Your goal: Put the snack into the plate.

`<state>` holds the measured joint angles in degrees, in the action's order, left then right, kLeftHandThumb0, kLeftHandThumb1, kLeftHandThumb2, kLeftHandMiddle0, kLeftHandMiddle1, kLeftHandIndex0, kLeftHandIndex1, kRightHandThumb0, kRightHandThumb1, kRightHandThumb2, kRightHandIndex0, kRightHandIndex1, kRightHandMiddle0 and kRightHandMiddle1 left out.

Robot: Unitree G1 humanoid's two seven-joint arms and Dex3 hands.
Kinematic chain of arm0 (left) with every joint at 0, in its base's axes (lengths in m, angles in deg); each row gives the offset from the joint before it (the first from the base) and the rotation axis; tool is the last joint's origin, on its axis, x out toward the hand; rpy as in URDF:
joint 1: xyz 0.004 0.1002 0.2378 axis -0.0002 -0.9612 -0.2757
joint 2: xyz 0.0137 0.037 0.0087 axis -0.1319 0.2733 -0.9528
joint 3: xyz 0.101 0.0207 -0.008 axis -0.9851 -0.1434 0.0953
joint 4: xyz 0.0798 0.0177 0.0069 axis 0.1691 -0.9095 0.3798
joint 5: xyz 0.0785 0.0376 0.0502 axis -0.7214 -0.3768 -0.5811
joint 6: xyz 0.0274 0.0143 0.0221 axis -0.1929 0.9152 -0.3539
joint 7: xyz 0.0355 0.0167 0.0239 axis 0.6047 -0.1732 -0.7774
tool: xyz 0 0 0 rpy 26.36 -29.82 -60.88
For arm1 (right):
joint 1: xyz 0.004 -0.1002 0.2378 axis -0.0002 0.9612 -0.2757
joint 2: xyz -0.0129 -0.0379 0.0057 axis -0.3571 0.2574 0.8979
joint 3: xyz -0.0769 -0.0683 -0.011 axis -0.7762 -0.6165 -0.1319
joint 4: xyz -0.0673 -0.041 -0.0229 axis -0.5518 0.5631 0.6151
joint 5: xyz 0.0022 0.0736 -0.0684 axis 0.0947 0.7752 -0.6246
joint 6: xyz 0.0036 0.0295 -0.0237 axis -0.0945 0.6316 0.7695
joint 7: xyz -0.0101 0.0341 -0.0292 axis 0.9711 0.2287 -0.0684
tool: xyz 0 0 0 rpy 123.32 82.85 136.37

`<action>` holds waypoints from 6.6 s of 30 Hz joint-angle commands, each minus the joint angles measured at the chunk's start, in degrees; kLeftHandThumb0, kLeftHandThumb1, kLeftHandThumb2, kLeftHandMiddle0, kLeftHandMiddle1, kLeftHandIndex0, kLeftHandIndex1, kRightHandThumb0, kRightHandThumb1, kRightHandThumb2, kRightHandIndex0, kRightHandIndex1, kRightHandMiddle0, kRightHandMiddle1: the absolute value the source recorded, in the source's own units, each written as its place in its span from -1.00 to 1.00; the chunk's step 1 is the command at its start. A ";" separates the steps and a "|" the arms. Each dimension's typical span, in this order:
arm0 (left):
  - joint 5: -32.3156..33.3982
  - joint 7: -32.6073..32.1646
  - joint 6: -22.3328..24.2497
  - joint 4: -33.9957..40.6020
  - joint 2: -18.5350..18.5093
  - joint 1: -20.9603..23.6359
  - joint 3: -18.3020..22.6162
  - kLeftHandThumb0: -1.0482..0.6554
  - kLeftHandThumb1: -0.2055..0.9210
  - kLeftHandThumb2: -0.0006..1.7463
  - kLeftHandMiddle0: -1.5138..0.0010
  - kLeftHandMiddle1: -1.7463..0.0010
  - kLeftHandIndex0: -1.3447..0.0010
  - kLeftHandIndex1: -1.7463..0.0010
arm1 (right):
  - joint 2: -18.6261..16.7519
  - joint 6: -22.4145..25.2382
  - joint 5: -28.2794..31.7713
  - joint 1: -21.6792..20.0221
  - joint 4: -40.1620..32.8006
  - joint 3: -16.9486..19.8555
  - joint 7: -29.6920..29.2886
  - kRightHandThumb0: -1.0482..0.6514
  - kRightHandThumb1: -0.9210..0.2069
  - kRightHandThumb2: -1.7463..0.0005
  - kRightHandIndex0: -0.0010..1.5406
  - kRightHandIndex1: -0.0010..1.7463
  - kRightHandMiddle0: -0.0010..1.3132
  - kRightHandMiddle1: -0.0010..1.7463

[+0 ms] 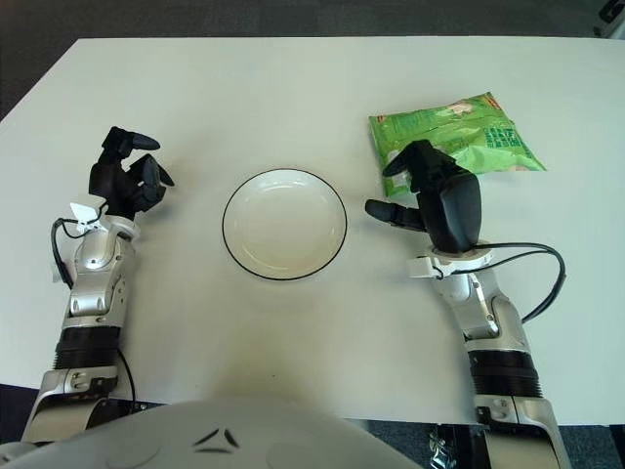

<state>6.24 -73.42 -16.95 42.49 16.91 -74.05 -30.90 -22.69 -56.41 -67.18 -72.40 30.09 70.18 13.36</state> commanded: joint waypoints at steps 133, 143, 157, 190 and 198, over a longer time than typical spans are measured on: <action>-2.42 -2.68 -1.70 -5.42 2.92 -5.38 -1.22 -0.22 0.54 -0.02 -0.11 -1.00 0.46 -1.00 | 21.45 6.78 13.31 -29.59 45.14 -15.11 42.70 -0.52 -1.00 0.75 -0.29 -0.77 -0.09 -0.78; -2.72 -2.98 -1.65 -5.29 2.95 -5.45 -1.39 -0.22 0.54 -0.01 -0.11 -1.00 0.46 -1.00 | 19.81 2.95 6.57 -30.03 51.89 -17.87 20.45 0.21 -0.45 0.08 -0.56 0.87 -0.11 0.57; -3.14 -3.42 -1.59 -5.23 2.99 -5.46 -1.60 -0.22 0.54 -0.01 -0.11 -1.00 0.46 -1.00 | 17.55 -3.71 14.50 -31.77 55.85 -14.30 17.30 0.24 0.11 -0.48 -0.26 1.00 -0.16 0.82; -3.62 -4.27 -1.32 -5.34 2.75 -5.40 -1.88 -0.22 0.54 -0.01 -0.10 -1.00 0.46 -1.00 | 9.32 7.02 30.35 -36.70 19.99 -7.23 36.79 0.71 -0.27 -0.21 -0.41 1.00 -0.08 1.00; -4.02 -4.54 -1.39 -5.17 3.03 -5.60 -2.16 -0.22 0.54 -0.01 -0.10 -1.00 0.46 -1.00 | 7.90 9.10 28.18 -39.42 14.26 -8.17 40.39 0.33 -0.62 0.45 0.05 1.00 0.00 1.00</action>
<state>2.79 -77.13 -18.29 41.66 17.03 -73.45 -32.03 -14.18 -45.93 -38.38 -109.69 46.21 62.03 53.27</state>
